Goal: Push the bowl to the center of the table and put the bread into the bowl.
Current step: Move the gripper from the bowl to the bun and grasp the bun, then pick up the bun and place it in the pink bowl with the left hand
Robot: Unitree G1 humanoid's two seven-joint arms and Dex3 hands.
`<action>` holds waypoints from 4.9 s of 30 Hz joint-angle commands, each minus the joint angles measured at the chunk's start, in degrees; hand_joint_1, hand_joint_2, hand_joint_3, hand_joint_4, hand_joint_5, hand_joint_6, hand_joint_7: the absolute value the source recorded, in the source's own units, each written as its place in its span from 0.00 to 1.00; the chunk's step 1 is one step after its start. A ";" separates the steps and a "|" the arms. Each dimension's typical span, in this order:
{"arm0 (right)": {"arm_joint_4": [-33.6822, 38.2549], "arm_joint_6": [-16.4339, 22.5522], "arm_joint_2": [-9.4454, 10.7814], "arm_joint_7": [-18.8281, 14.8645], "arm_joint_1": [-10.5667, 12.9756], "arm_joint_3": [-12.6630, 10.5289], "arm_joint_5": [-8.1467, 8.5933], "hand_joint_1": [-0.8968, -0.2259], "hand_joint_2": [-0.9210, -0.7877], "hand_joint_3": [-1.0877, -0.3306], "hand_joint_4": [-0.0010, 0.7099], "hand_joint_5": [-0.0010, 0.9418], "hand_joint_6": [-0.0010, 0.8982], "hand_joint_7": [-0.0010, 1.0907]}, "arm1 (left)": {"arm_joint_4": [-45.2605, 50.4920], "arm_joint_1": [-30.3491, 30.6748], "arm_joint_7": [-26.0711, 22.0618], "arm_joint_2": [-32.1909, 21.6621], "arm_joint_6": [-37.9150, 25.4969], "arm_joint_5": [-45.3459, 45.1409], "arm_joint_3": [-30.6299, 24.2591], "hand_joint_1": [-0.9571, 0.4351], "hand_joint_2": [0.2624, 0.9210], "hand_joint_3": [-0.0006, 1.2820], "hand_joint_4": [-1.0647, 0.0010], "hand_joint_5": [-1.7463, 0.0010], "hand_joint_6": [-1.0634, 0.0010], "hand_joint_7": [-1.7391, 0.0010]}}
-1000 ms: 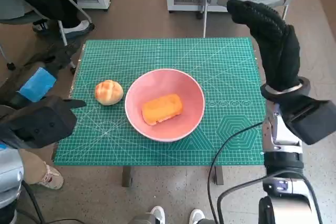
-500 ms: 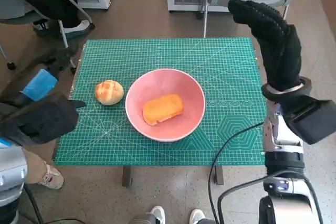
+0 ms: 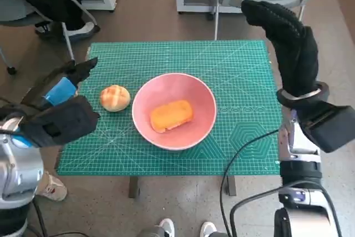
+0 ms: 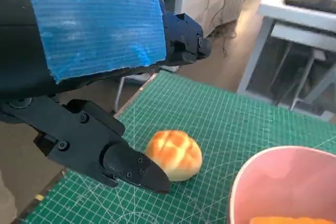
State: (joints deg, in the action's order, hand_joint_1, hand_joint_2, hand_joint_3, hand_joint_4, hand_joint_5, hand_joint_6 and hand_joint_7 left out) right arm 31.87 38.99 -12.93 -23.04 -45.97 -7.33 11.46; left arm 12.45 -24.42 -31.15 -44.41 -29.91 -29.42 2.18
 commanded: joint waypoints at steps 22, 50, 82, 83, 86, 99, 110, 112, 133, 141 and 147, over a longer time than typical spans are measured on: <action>0.77 -0.78 -0.25 -0.75 0.19 0.07 0.36 0.36 0.00 0.41 0.27 0.00 0.01 0.39 | -33.01 -15.21 7.08 7.42 7.84 -2.84 11.71 0.44 0.74 0.00 0.95 1.00 0.79 0.99; 0.64 -0.08 -0.55 -0.52 0.64 -0.27 -0.04 0.36 0.00 0.41 0.27 0.00 0.00 0.40 | -46.87 -21.17 10.87 10.64 12.14 -3.34 15.72 0.38 0.73 0.00 0.96 1.00 0.79 1.00; -0.02 -0.03 -0.76 -0.52 0.85 -0.39 -0.23 0.36 0.00 0.41 0.27 0.00 0.00 0.40 | -57.35 -24.82 14.22 13.58 15.37 -4.69 17.90 0.39 0.75 0.00 0.96 1.00 0.79 1.00; -0.13 -0.04 -0.78 -0.50 0.90 -0.39 -0.26 0.36 0.00 0.41 0.27 0.00 0.00 0.40 | -57.72 -24.93 14.36 13.67 15.51 -4.70 17.96 0.39 0.75 0.00 0.96 1.00 0.79 1.00; -0.27 0.05 -0.82 -0.47 0.99 -0.41 -0.36 0.36 0.00 0.41 0.27 0.00 0.00 0.40 | -58.44 -25.11 14.68 13.93 15.69 -4.78 18.18 0.39 0.76 0.00 0.96 1.00 0.79 1.00; -0.21 0.38 -0.95 -0.44 1.03 -0.53 -0.58 0.37 0.00 0.41 0.27 0.00 0.00 0.40 | -61.12 -26.26 15.57 14.69 16.24 -4.88 18.87 0.47 0.78 0.01 0.86 0.98 0.67 0.97; 0.11 0.52 -0.95 -0.26 0.92 -0.47 -0.82 0.38 0.00 0.41 0.27 0.00 0.00 0.40 | -61.45 -26.34 15.46 14.65 14.29 -5.65 19.84 0.75 0.89 0.04 0.65 0.12 0.38 0.93; 0.12 0.52 -0.94 -0.24 0.90 -0.45 -0.85 0.38 0.00 0.41 0.27 0.00 0.00 0.40 | -61.22 -26.32 15.34 14.61 13.83 -5.71 19.95 0.85 0.94 0.07 0.53 0.19 0.33 0.90; -0.08 -0.22 -0.69 -0.36 0.81 -0.31 -0.56 0.37 0.00 0.41 0.27 0.00 0.00 0.40 | -55.68 -23.97 15.03 13.04 12.44 -7.30 20.08 0.69 0.97 0.10 0.52 0.19 0.27 0.47; -0.48 -0.55 -0.62 -0.41 1.09 -0.27 -0.42 0.38 0.00 0.41 0.27 0.00 0.00 0.40 | -51.51 -22.72 13.97 11.93 11.29 -6.69 19.10 0.69 0.98 0.10 0.53 0.15 0.27 0.49; -0.83 -0.95 -0.67 -0.75 1.35 -0.31 0.00 0.38 0.00 0.41 0.27 0.00 0.00 0.40 | -45.40 -20.57 13.32 10.51 10.17 -6.08 17.30 0.69 0.98 0.10 0.53 0.14 0.27 0.50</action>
State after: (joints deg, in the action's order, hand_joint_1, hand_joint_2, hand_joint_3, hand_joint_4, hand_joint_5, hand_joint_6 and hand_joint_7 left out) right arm 31.08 38.95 -13.48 -23.36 -46.10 -7.74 11.13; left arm -36.11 -46.22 -17.16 -32.28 -18.96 -35.77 20.83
